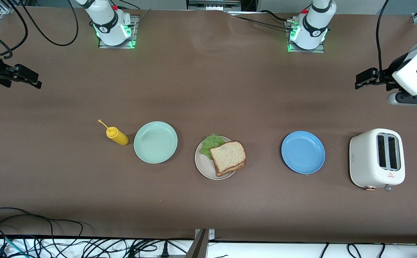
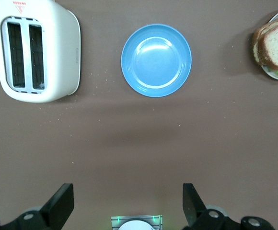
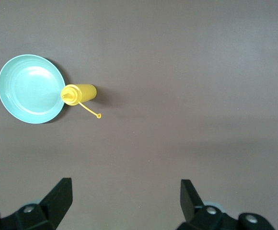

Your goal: Make sandwich on beige plate with both arms

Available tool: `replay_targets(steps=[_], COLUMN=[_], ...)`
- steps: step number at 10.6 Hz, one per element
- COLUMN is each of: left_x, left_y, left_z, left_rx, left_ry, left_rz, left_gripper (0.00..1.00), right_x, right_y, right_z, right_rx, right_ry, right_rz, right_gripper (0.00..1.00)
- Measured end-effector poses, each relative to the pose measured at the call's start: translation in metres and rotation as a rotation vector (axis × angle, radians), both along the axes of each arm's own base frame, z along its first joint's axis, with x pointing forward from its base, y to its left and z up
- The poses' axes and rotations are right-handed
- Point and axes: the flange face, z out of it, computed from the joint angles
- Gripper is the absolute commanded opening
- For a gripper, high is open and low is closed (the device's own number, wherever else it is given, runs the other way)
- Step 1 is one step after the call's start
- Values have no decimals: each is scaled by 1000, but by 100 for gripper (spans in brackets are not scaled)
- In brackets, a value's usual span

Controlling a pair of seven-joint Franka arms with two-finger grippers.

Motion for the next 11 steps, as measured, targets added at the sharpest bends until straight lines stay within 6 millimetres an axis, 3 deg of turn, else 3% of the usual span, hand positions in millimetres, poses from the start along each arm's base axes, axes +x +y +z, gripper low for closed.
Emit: replay_targets(steps=[6, 11], left_x=[8, 11], left_y=[5, 5], left_z=[10, 7], left_rx=[-13, -13], left_ry=[-75, -77], left_rz=[-3, -5], left_gripper=[100, 100], right_x=[0, 0], right_y=[0, 0], right_z=[0, 0], right_rx=[0, 0], right_ry=[0, 0], right_rz=[0, 0], right_gripper=[100, 100])
